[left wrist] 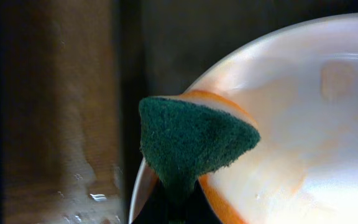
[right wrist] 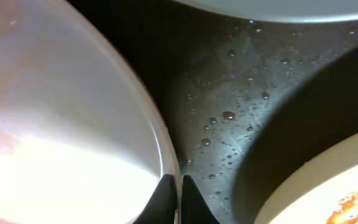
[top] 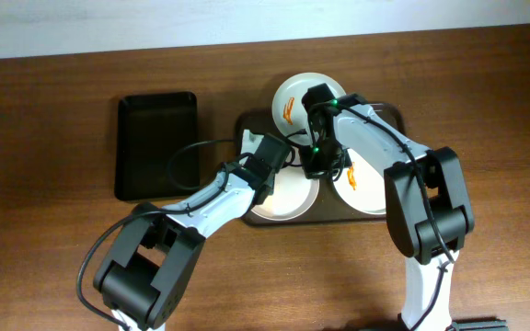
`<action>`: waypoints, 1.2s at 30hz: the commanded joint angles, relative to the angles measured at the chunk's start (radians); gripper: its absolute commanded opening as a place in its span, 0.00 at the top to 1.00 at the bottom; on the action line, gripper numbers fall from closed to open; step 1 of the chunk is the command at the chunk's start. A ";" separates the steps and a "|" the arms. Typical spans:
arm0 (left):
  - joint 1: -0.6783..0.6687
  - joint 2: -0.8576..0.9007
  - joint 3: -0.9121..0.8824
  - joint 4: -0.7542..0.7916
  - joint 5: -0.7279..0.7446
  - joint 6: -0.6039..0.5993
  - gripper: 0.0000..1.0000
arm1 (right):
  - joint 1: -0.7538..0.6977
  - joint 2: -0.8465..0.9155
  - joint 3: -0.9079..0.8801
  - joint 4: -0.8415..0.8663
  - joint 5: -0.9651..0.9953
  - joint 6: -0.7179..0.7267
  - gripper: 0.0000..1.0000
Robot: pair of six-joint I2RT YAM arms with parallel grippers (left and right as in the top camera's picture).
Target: Clean dirty plates on tray and stack at the side
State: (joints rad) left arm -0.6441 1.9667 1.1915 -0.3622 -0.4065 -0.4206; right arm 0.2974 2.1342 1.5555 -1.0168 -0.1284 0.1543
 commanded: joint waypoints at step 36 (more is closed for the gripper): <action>0.230 -0.330 0.027 -0.167 0.148 0.094 1.00 | 0.018 -0.005 0.396 -0.376 0.330 0.001 0.96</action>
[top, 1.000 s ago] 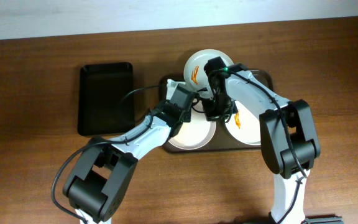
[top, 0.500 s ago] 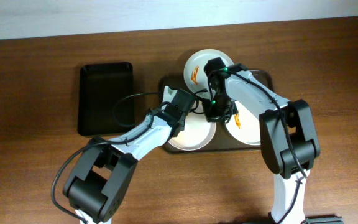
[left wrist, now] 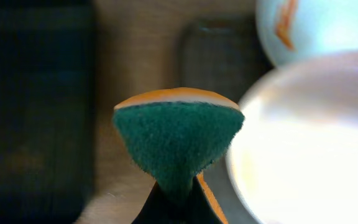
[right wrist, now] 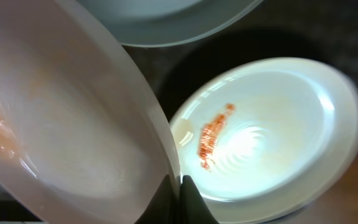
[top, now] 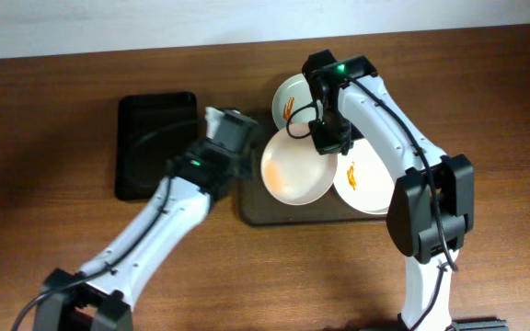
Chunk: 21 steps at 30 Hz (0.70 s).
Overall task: Clean dirty plates on tray and stack at the side
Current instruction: 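Lift the cleaned plate with the right gripper and place it right of the tray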
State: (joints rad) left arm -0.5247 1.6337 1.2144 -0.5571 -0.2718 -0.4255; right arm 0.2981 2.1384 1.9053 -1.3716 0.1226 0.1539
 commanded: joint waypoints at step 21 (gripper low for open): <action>0.521 0.291 0.002 0.196 0.302 0.370 1.00 | 0.454 -0.012 0.201 -0.234 0.867 0.189 0.96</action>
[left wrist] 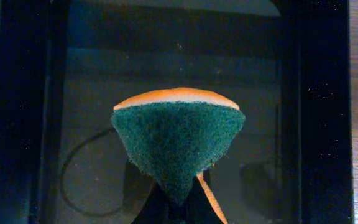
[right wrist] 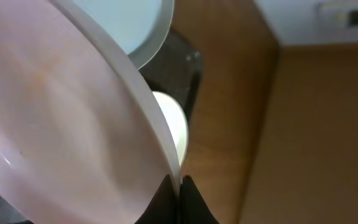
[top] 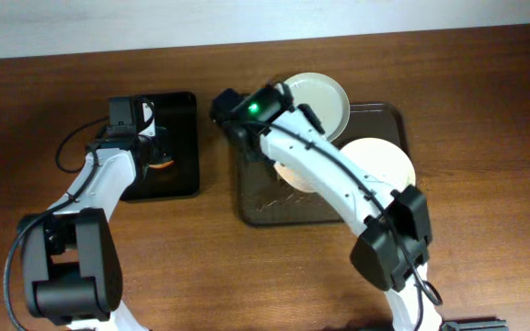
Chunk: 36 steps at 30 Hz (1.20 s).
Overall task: Clean dirty plates on tray and stack at the side
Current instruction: 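Lift the cleaned plate with the right gripper and place it right of the tray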
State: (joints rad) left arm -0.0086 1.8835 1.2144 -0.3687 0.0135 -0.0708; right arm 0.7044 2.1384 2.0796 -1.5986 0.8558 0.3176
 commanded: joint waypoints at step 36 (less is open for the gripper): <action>0.005 0.097 0.002 0.002 0.018 0.012 1.00 | -1.306 -0.006 -0.016 0.112 -1.334 -0.262 0.96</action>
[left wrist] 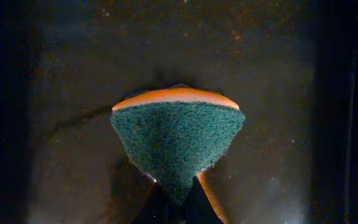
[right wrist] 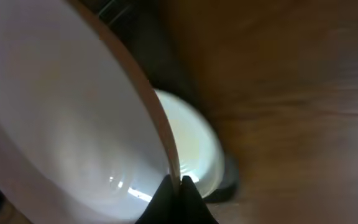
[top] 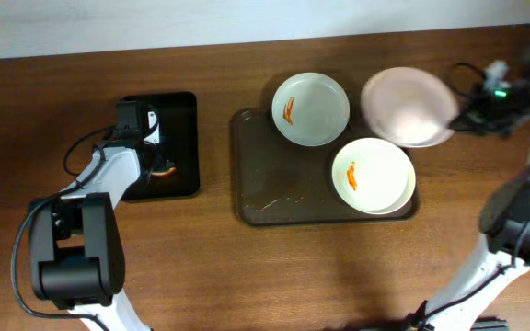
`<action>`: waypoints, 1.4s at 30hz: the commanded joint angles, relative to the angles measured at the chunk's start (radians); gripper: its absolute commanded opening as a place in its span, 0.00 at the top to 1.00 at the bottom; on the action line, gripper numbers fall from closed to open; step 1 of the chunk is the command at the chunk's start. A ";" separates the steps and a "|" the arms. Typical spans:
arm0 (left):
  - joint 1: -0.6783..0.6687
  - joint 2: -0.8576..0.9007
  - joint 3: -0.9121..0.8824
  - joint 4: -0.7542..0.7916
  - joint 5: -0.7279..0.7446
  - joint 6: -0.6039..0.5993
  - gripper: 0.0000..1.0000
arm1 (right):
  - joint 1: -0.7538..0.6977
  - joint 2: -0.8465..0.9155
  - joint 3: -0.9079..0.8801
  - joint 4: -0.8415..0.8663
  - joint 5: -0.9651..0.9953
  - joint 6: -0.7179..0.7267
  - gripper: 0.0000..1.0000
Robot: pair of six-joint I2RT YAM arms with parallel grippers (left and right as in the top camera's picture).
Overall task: Clean dirty plates on tray and stack at the side
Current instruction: 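Lift the cleaned plate with the right gripper and place it right of the tray, then move the right gripper back to grip the rim of the back plate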
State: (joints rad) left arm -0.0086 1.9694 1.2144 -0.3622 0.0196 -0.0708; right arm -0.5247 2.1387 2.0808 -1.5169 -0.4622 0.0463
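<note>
A brown tray [top: 274,198] holds two white plates with orange smears: one at the back [top: 310,108], one at the right [top: 374,176]. My right gripper [top: 456,120] is shut on the rim of a clean pinkish-white plate [top: 407,105], held above the tray's back right corner; the right wrist view shows that plate [right wrist: 61,118] large at the left and a tray plate [right wrist: 194,146] beyond it. My left gripper [left wrist: 178,200] is shut on a green and orange sponge [left wrist: 176,144] low inside the black tray [top: 180,179] at the left.
The brown wooden table [top: 449,267] extends right of the tray. A black cable [top: 81,152] loops by the left arm. The white wall runs along the table's back edge.
My right gripper has carried the clean plate from the tray's back left to above its back right corner. The left gripper has lowered the sponge deeper into the black tray.
First my left gripper held the sponge against a plate on the brown tray while the right gripper gripped that plate's rim. Then the plate was lifted and the sponge drawn away left. Then the sponge was over the black tray; now the plate hangs at the right.
</note>
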 commanded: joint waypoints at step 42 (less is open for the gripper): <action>0.005 0.011 -0.002 0.007 0.011 0.011 0.98 | 0.692 0.225 -0.182 0.558 0.331 0.288 0.96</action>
State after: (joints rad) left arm -0.0086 1.9694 1.2140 -0.3546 0.0200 -0.0708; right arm 0.1486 2.3348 1.9083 -0.9131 -0.0933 0.3367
